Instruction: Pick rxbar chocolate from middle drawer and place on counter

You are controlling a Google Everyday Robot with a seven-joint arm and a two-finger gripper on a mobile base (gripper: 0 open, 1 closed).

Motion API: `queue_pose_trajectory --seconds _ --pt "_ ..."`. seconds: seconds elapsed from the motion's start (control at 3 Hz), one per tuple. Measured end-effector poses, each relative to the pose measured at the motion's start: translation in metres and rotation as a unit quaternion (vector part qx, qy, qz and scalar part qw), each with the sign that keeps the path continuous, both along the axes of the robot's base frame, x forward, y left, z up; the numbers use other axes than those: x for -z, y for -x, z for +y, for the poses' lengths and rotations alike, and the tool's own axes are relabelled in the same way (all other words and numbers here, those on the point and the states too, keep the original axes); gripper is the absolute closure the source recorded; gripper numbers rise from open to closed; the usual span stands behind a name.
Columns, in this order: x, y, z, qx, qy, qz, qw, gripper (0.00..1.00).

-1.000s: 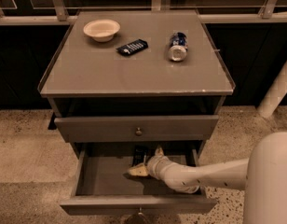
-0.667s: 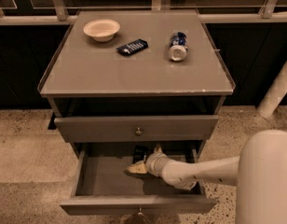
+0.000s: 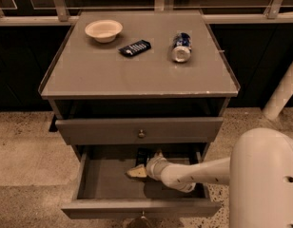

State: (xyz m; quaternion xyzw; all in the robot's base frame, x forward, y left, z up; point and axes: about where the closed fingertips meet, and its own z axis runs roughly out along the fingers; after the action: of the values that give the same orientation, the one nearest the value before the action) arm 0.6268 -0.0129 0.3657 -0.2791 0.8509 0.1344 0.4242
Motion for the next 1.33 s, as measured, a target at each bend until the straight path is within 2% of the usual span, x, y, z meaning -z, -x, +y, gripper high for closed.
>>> queue_pose_trajectory --seconds 0.67,1.33 --pt "0.008 0.023 0.015 0.013 -0.029 0.056 0.9979 0.00" --pt "0.008 0.020 0.022 0.005 -0.032 0.050 0.9982 0.00"
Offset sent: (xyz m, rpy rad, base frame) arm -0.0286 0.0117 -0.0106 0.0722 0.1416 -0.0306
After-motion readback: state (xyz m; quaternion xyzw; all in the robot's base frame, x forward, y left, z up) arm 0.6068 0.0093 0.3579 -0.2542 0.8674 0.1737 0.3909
